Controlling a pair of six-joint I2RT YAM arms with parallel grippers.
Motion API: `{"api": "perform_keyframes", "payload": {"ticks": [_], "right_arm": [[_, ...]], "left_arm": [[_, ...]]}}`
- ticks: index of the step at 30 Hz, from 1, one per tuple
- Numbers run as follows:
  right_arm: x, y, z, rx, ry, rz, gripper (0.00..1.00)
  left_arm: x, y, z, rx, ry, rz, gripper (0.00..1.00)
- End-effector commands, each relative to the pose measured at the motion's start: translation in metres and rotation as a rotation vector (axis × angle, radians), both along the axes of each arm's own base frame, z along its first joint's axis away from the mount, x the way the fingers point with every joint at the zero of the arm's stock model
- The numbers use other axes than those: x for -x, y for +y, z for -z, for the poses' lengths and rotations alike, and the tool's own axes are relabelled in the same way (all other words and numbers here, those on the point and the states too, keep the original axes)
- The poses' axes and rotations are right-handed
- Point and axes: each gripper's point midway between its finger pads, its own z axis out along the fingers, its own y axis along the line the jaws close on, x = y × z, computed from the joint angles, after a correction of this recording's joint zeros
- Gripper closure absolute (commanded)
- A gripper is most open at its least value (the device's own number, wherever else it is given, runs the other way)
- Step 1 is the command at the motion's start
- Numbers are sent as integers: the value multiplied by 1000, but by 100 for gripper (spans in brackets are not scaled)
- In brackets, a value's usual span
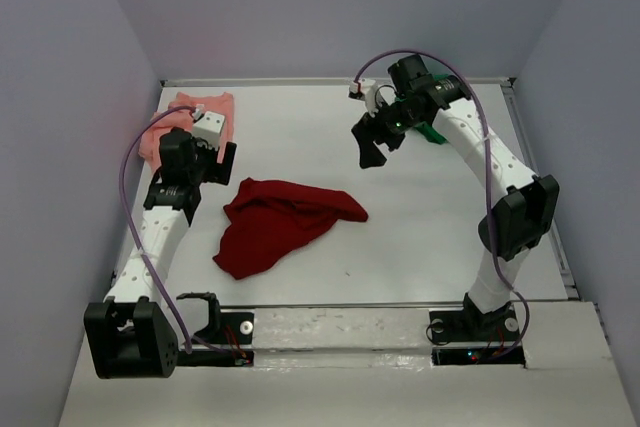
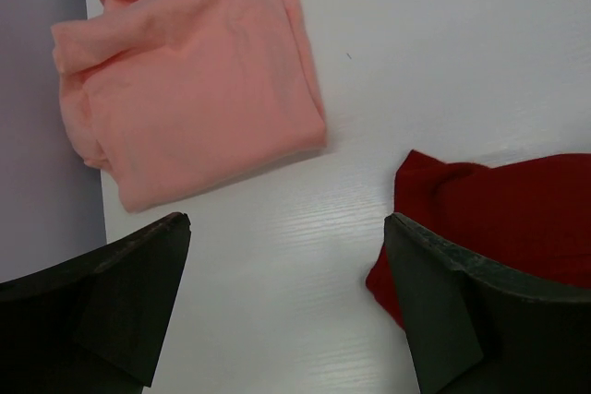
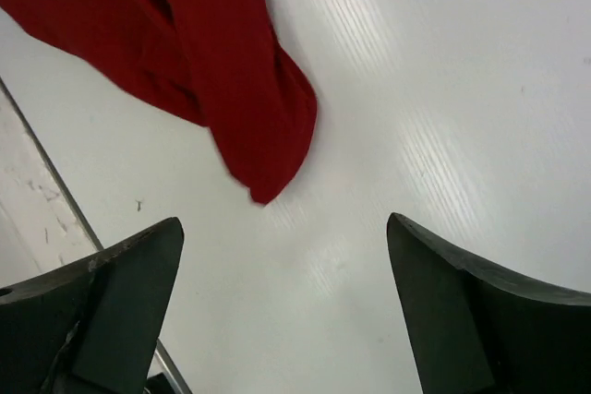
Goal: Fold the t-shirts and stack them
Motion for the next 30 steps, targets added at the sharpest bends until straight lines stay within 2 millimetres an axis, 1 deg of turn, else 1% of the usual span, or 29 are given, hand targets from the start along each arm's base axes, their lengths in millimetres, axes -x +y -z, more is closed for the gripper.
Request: {"api": "perform_keyframes", "payload": {"ticks": [1,2,3,4,5,6,7,8,10,11,12,13,14,15,16,17,18,19,20,21,22,23,24,25,26,27,28,29,30], "right_arm": [[-22,-24,-10,75,-166,102,0],[-28,-23,-12,70,-196,118,0],[-28,-25,-9,76,-197,128,0],[-31,-27,-10,83,-212,142,0],[-39,-31,-15,77,-240,174,0],[-45,-34,-13,92,-257,201,0],[-59,-46,-11,146,-299,273,0],[-77,-55,-9,149,-331,326,0],[-94,-68,3,167,-324,376,0],[-107,-79,19,182,-296,400,0],[-113,-83,27,189,-284,412,2],[-123,-90,32,201,-286,442,2],[-134,-101,37,207,-281,469,3],[-144,-106,54,221,-254,487,3],[-152,-112,59,225,-252,507,3],[-162,-114,57,207,-258,516,3],[-169,-123,62,207,-247,534,3],[-176,-124,78,208,-217,530,3],[-182,-121,78,200,-224,521,3],[-186,-126,83,203,-218,526,3],[-190,-128,98,208,-192,522,3],[-194,-126,98,205,-195,516,3],[-197,-125,102,205,-189,516,2],[-200,-129,106,203,-179,520,2],[-202,-129,117,210,-157,516,2],[-207,-135,117,208,-160,530,2],[-208,-134,119,207,-157,528,2],[-211,-139,128,210,-139,538,2],[-214,-146,130,210,-135,556,2]], "left_arm": [[3,-4,-10,8,-34,27,1],[3,-5,-10,11,-34,29,1],[3,-5,-9,11,-33,29,1],[3,-5,-9,11,-33,29,1],[4,-5,-7,11,-30,29,1],[4,-5,-7,12,-29,31,1],[4,-5,-8,12,-33,31,1],[5,-5,-9,13,-36,34,1],[6,-6,-10,15,-40,38,1],[6,-6,-9,15,-42,38,1],[7,-6,-8,12,-39,38,1],[7,-5,-7,7,-38,36,1],[9,-5,-6,7,-36,35,1],[9,-5,-6,5,-36,34,1],[10,-4,-5,1,-35,34,1],[10,-4,-4,0,-35,32,1],[10,-3,-4,-2,-35,31,1],[10,-2,-3,-6,-32,27,1],[10,-1,0,-10,-26,25,1],[9,0,1,-13,-23,19,1],[9,0,2,-16,-18,17,1],[8,1,4,-23,-11,14,1],[8,2,6,-24,-4,11,1],[8,3,6,-26,-3,9,1],[6,3,7,-28,0,7,1],[6,4,9,-33,6,5,1],[6,4,9,-35,8,4,1],[5,5,10,-38,16,0,1],[5,5,11,-38,19,0,1]]}}
